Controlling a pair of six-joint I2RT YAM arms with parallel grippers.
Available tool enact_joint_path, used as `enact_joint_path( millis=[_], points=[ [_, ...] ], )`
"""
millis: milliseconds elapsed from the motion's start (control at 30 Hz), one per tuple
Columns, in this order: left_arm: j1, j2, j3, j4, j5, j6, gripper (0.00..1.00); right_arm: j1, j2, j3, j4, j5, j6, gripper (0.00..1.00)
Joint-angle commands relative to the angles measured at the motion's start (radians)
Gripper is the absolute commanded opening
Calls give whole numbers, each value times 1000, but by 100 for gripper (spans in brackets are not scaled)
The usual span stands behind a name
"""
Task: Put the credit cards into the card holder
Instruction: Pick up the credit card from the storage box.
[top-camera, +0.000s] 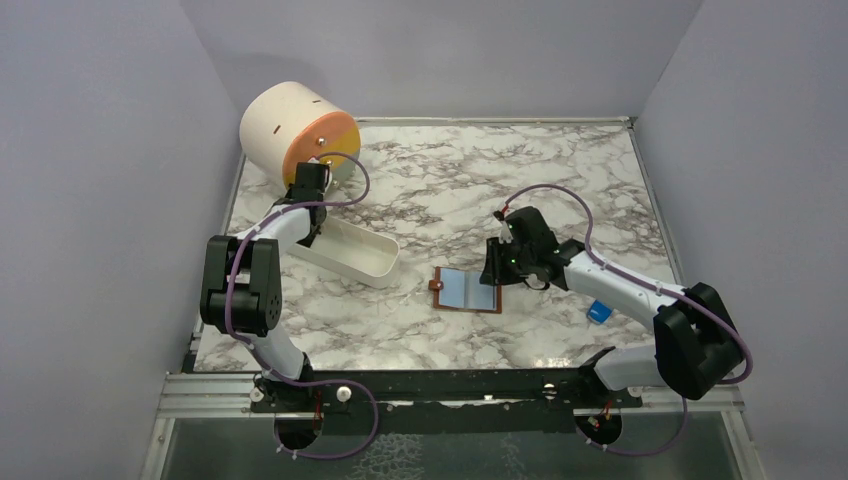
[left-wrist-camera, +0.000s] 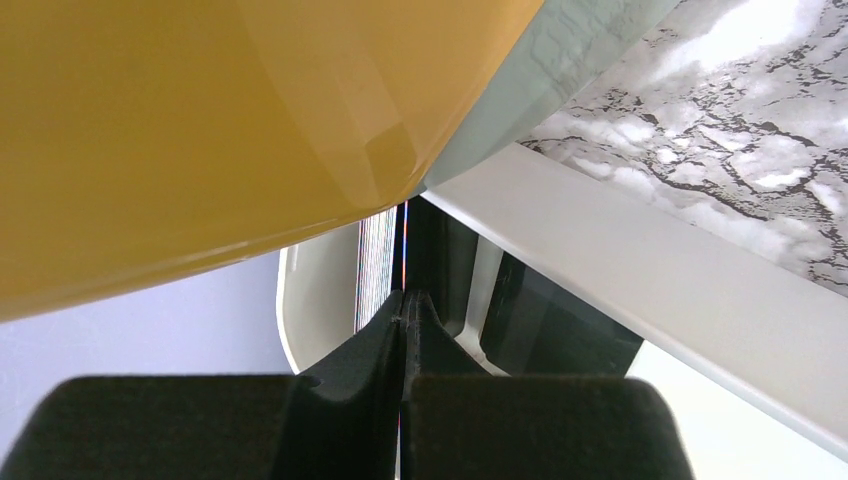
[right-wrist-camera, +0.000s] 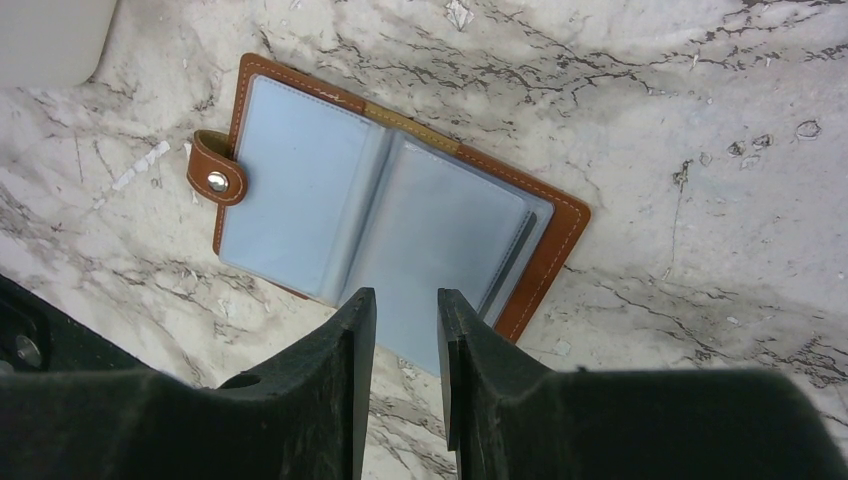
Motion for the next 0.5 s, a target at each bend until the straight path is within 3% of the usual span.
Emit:
enact_joint_path(
  millis=[0, 467],
  points=[
    [2, -13, 28, -26, -1, -22, 0, 5, -37, -11, 22, -7, -6, 29],
    [2, 9, 46, -96, 116, -71, 0, 4, -60, -27, 30, -10, 8, 29]
  ],
)
